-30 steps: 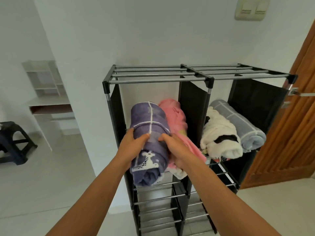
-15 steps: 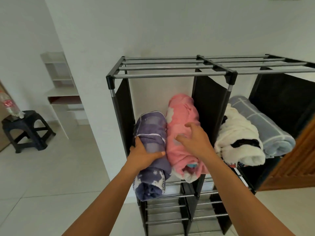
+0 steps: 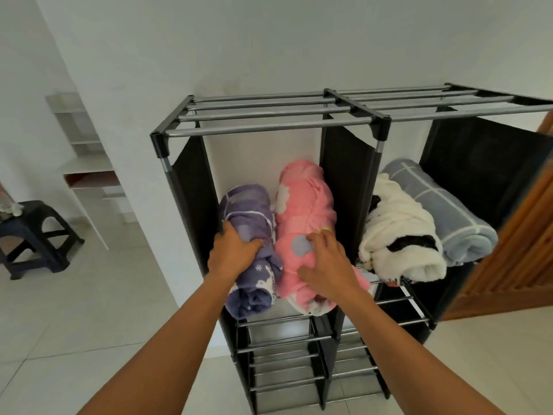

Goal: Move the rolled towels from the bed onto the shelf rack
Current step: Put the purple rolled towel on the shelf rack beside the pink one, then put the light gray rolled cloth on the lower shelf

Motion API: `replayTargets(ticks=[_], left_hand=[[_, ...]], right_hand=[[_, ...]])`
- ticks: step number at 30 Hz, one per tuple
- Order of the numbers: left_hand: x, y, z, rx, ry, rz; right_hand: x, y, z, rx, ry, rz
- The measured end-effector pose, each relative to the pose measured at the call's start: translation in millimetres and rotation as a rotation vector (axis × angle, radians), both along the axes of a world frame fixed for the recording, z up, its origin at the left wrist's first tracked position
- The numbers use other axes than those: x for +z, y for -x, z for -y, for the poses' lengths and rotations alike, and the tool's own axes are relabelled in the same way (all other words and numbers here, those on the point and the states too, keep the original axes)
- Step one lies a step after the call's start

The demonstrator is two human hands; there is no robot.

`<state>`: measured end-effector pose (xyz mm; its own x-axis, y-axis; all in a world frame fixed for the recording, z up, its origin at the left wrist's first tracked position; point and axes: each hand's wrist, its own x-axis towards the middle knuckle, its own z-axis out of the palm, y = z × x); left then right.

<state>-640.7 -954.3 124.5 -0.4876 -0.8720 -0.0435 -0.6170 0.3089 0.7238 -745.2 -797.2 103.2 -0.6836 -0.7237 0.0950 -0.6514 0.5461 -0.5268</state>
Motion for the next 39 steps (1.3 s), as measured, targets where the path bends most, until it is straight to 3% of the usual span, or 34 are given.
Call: replayTargets(ticks=[2,5,8,10,14,18,23,27,31,35,39], left_hand=[[4,5,5,-0.016,-0.029,0.111],[14,9,-8,-0.031,0.142,0.178],[19,16,-34,-0.11,0.441,0.018],[22,25,-51,-0.244,0.532,-0.149],[27,49,-93,-0.618,0.463,-0.323],[14,66,-156,-1.08,0.316,-0.25],[-12,41,-289,-1.714,0.25,0.057],[-17,-21,-412,-2.058,0.214,0.041],[-20,-106,-523,-2.36,0.18,0.029],[-35,-209,-628,-2.642,0.144,0.06],[-64,-323,-711,-2.858,0.102,0.286]], right_hand=[[1,6,-4,0.03,0.003,0.034],[4,14,-13,0.048,0.077,0.132],[10,10,-28,-0.008,0.187,0.195],[12,4,-47,-0.065,0.222,0.212],[16,-9,-104,-0.302,0.261,0.153],[7,-52,-188,-0.699,0.337,0.166],[-16,-170,-312,-1.229,0.465,0.234],[-19,-304,-420,-1.748,0.7,0.171],[-23,-448,-483,-2.12,0.868,0.085],[-60,-576,-506,-2.429,1.006,0.005],[-92,-667,-519,-2.554,1.215,0.056]])
